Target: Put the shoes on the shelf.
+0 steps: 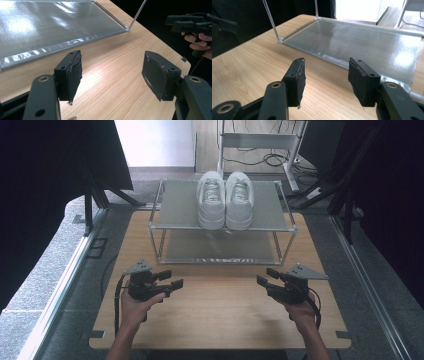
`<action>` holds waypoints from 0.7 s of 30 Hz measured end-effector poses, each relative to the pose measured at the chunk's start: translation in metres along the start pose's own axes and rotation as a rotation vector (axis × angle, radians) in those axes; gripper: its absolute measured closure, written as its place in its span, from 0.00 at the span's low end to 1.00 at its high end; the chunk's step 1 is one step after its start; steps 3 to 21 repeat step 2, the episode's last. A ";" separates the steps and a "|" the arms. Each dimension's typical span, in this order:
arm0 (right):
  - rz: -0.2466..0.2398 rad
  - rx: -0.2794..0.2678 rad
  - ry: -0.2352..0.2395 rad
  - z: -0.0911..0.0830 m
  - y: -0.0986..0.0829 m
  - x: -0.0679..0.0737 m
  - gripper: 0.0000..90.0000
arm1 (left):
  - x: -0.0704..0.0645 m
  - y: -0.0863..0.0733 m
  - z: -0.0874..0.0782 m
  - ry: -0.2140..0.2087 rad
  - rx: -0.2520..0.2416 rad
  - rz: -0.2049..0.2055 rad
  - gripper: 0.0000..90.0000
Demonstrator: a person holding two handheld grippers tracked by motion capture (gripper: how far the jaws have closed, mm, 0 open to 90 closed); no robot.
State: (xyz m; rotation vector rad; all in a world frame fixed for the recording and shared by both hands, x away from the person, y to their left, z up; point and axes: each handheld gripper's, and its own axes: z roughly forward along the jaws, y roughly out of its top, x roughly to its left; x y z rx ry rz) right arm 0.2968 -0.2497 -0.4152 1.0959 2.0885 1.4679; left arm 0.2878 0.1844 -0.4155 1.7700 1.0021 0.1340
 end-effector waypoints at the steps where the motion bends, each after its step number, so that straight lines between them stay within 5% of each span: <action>1: 0.007 0.012 0.000 0.000 -0.002 -0.002 0.53 | 0.001 0.000 0.000 0.004 0.000 0.000 0.36; 21: 0.011 0.021 -0.003 0.000 -0.005 -0.004 0.53 | 0.001 0.000 -0.001 0.006 0.002 0.001 0.36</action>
